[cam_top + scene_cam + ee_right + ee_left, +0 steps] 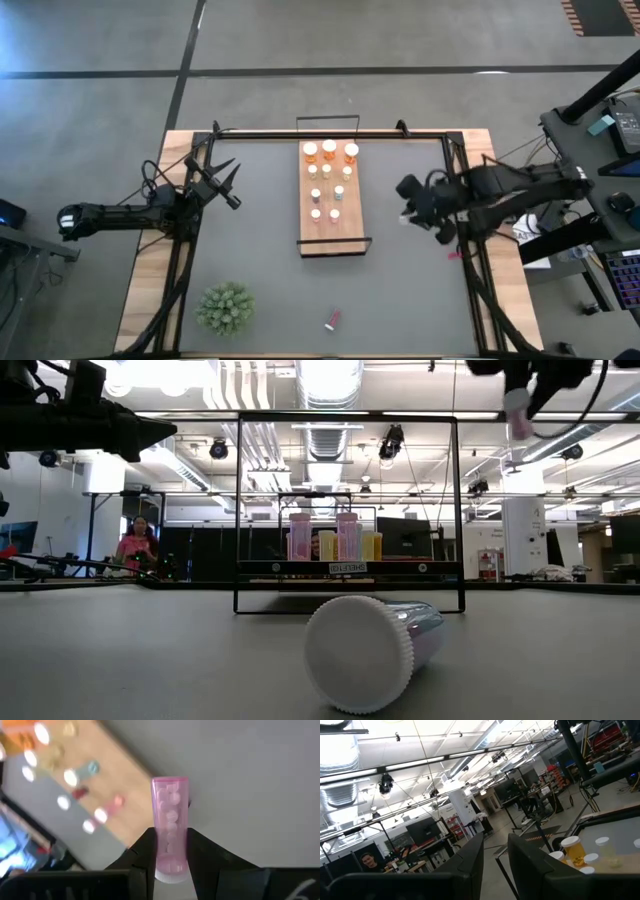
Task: Pick and place medicine bottles onto shelf by color
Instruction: Put the pink pill bottle on the shelf aligned with the other pink bottles
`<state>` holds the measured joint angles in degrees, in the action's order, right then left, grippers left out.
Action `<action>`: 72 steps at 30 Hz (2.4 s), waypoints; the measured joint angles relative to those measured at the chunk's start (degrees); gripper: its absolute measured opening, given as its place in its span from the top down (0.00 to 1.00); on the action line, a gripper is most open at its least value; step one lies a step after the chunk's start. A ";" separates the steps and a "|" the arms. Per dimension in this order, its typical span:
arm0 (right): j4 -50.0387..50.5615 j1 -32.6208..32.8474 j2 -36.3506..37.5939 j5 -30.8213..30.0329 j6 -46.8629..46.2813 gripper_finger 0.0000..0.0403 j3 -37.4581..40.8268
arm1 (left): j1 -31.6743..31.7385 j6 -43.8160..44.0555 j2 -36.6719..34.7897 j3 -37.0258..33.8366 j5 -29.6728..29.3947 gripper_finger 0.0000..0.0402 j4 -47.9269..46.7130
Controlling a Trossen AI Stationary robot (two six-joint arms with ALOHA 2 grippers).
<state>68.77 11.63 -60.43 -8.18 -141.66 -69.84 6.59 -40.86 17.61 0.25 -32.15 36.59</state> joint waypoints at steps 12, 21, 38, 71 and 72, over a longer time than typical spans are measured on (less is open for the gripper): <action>-35.48 -26.44 5.62 35.26 17.35 0.79 20.92 | 0.02 0.00 0.00 -0.02 0.01 0.82 -0.01; -71.29 -39.70 0.11 58.65 11.66 0.79 36.99 | 0.02 0.00 0.00 -0.01 0.01 0.82 0.01; -103.05 -39.36 -20.20 60.90 -7.90 0.78 42.47 | 0.02 0.00 0.00 0.01 0.01 0.82 0.01; -128.89 -36.38 -39.12 62.20 -18.41 0.78 41.35 | 0.02 0.00 0.00 0.00 -0.01 0.82 0.01; -128.73 -36.38 -39.12 62.20 -18.42 0.78 41.37 | 0.00 0.00 0.00 0.01 -0.01 0.82 0.01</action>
<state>-59.95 -24.75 -99.55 54.02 -160.07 -28.47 6.59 -40.86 17.61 0.25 -32.16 36.60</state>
